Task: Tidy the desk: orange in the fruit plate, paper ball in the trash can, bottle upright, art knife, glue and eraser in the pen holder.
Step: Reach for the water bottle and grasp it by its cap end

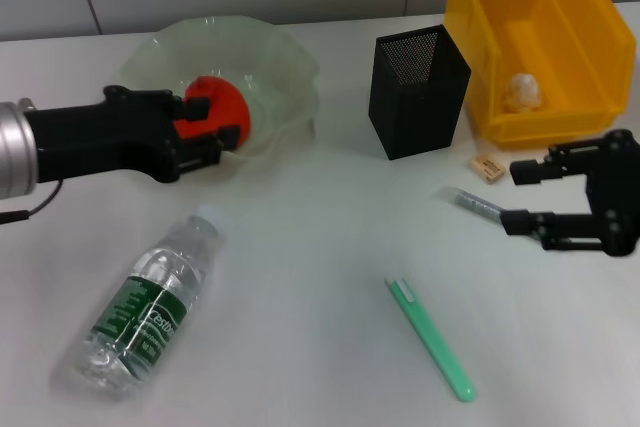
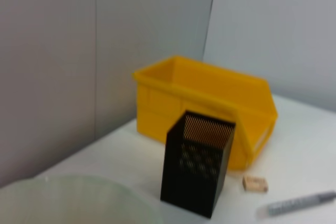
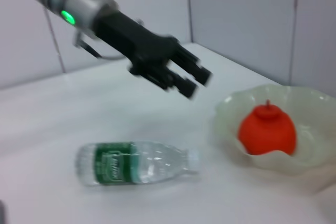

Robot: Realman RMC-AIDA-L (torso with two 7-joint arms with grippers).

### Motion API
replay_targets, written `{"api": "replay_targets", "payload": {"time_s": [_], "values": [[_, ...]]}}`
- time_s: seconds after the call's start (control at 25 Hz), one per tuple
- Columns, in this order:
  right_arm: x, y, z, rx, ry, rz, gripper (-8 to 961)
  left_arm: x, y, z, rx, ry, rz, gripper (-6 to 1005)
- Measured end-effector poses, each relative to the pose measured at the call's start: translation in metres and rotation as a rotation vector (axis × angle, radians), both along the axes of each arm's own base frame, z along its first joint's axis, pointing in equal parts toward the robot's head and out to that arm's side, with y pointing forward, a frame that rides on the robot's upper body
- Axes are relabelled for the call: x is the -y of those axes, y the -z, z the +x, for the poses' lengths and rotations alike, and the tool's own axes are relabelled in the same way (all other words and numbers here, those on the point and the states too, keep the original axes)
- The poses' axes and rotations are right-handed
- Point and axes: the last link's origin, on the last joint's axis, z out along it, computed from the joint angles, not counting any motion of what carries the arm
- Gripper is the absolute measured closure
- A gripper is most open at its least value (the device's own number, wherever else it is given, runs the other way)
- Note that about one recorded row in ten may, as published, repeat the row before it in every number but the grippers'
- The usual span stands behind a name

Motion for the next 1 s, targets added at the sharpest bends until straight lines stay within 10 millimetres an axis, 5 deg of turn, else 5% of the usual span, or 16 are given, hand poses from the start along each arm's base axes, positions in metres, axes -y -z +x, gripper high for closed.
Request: {"api": "replay_targets", "payload": {"time_s": [0.56,1.0], "values": [[0.047,-0.029,0.008,-0.09,-0.102,-0.007,397,-0.008,0.043,0.013,-0.339,-0.113,-0.146,447],[0.05,-0.035,0.033,-0.055,-0.061,0.053,403,-0.014,0.065,0.024,-0.634,-0.154,-0.109,429]]}}
